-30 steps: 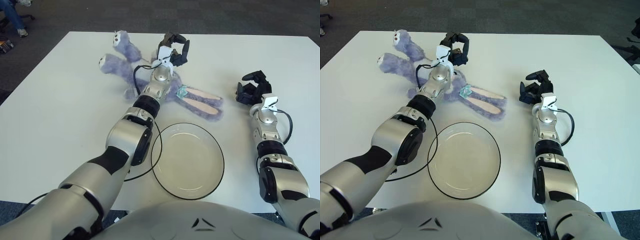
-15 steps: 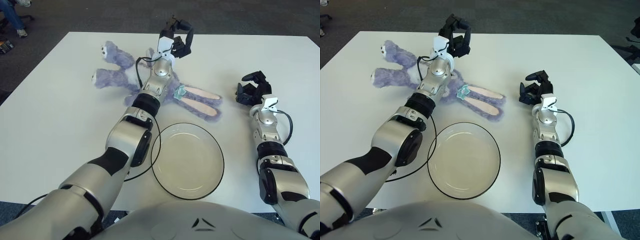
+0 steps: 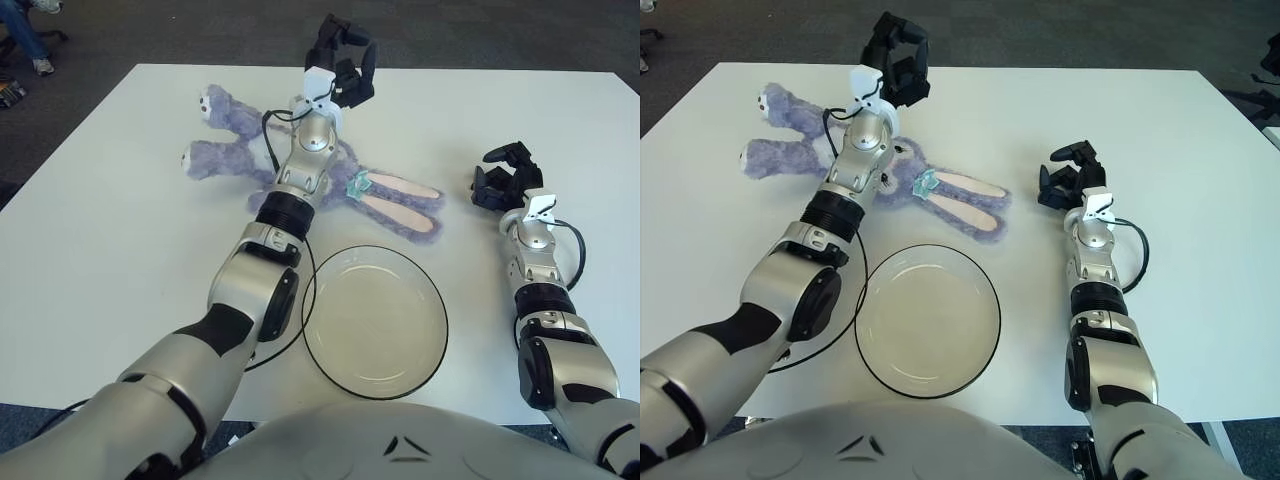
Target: Put the doll into the plate.
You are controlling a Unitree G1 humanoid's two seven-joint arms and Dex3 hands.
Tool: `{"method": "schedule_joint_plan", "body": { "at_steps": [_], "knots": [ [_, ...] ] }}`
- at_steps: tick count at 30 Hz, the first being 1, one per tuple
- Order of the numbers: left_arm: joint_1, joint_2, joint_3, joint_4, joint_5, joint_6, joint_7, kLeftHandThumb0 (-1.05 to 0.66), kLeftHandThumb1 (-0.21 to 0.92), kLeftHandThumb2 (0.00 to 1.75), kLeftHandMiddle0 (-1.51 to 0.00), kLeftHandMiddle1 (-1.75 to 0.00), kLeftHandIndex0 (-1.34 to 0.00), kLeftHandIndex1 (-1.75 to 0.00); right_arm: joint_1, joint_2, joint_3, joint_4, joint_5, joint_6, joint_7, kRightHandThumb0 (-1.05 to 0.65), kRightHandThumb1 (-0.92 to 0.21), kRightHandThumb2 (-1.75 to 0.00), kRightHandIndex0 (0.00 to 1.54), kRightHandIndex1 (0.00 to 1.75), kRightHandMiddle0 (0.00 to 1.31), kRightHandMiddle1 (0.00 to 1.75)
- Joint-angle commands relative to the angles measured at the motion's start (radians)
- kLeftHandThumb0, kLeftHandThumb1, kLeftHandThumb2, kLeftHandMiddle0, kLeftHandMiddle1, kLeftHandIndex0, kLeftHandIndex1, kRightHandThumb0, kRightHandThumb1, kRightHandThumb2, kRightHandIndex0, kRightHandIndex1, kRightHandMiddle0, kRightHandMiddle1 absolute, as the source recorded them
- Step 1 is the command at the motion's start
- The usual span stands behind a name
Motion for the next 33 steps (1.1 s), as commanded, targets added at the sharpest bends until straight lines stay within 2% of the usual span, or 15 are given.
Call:
{"method": "schedule_joint_plan", "body": {
  "at_steps": [1,9,15,33],
  "knots": [
    [0.014,0.016,0.020,-0.042,0.005,0.016,0.005,-0.39,0.62,0.93,-0.96,-1.75,-0.38,-1.75,0.020,0.001,0.004,0.024,0.003,0.020,0.013,-0.01,-0.35,-1.24,0.70,1.59,0.33,1.73],
    [0.038,0.092,0.048,-0.070,0.018,0.013,-0.007,-0.40,0.61,0.95,-0.93,-1.74,-0.39,-1.75,0.015,-0.001,0.006,0.034,-0.001,0.017,0.011,-0.01,-0.35,-1.24,0.70,1.60,0.34,1.72],
    [0.030,0.150,0.076,-0.006,0.026,0.004,-0.004,-0.40,0.60,0.95,-0.92,-1.69,-0.40,-1.75,0.014,-0.004,0.008,0.038,-0.004,0.018,0.009,-0.01,-0.35,-1.24,0.70,1.59,0.34,1.73],
    [-0.026,0.192,0.100,0.188,0.058,-0.031,0.080,-0.40,0.62,0.94,-0.90,-1.60,-0.39,-1.75,0.021,-0.012,0.000,0.040,0.016,0.017,0.049,-0.01,-0.34,-1.25,0.70,1.59,0.34,1.73]
  ]
}}
